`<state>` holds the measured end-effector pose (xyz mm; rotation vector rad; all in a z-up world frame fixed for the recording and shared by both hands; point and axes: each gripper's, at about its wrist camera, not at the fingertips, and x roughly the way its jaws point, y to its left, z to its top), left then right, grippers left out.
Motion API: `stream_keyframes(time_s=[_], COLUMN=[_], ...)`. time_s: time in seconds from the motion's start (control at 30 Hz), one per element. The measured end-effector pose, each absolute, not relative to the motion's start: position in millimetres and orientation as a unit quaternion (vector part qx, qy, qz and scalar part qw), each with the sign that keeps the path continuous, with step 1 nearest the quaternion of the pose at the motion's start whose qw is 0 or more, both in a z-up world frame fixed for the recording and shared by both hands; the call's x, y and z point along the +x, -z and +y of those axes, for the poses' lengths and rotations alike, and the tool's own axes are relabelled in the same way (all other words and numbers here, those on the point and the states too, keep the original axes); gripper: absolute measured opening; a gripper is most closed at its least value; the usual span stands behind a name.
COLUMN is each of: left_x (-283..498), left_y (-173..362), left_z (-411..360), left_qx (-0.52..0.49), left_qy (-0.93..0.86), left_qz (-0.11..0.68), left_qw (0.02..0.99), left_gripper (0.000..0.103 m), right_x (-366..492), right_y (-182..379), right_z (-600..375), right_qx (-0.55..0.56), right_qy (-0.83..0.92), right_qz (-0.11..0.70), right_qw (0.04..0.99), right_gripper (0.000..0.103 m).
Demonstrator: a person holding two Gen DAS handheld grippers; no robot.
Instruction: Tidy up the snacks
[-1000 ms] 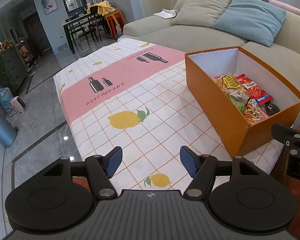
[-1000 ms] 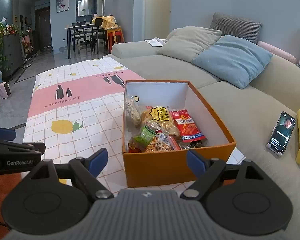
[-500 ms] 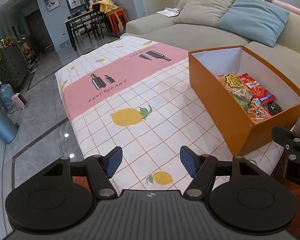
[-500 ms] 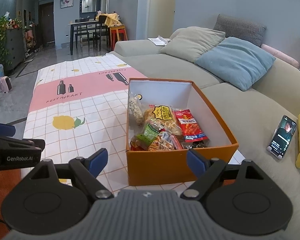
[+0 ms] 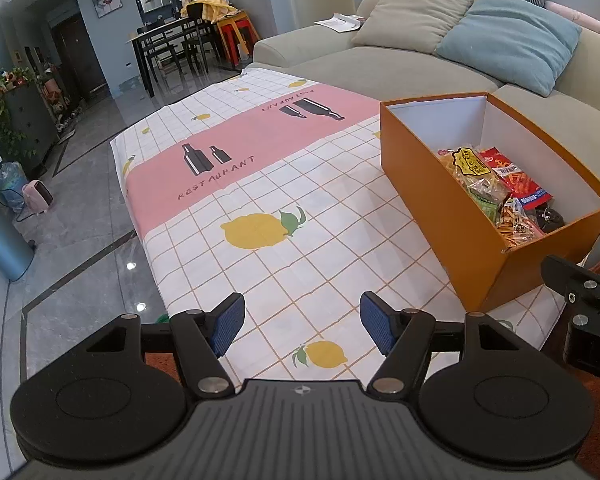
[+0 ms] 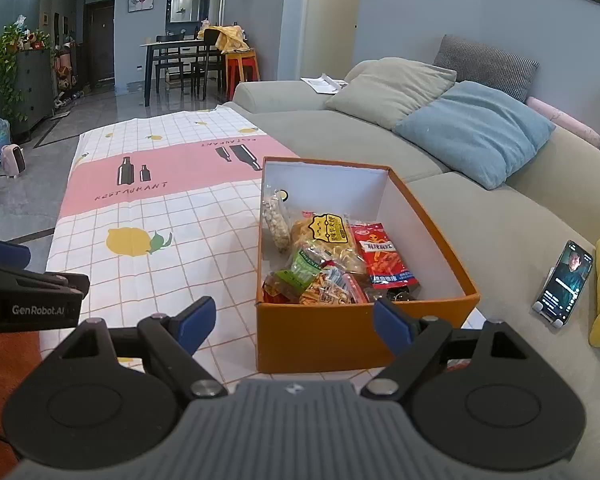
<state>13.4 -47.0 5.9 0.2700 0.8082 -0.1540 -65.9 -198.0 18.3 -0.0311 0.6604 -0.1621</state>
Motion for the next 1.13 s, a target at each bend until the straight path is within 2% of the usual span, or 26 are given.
stream_keyframes(time_s=[1.13], left_x=[10.3], left_y=[-6.2], left_z=[-48.0], left_qx=[0.128], left_qy=[0.083], left_qz=[0.389], left_qw=[0.908], left_gripper=[0.078], right_x=[-63.1], right_y=[-14.0], right_z=[-197.7], right_qx=[-0.024], right_qy=[0.077], right_qz=[0.336], right_qw=[0.938], right_gripper=[0.084])
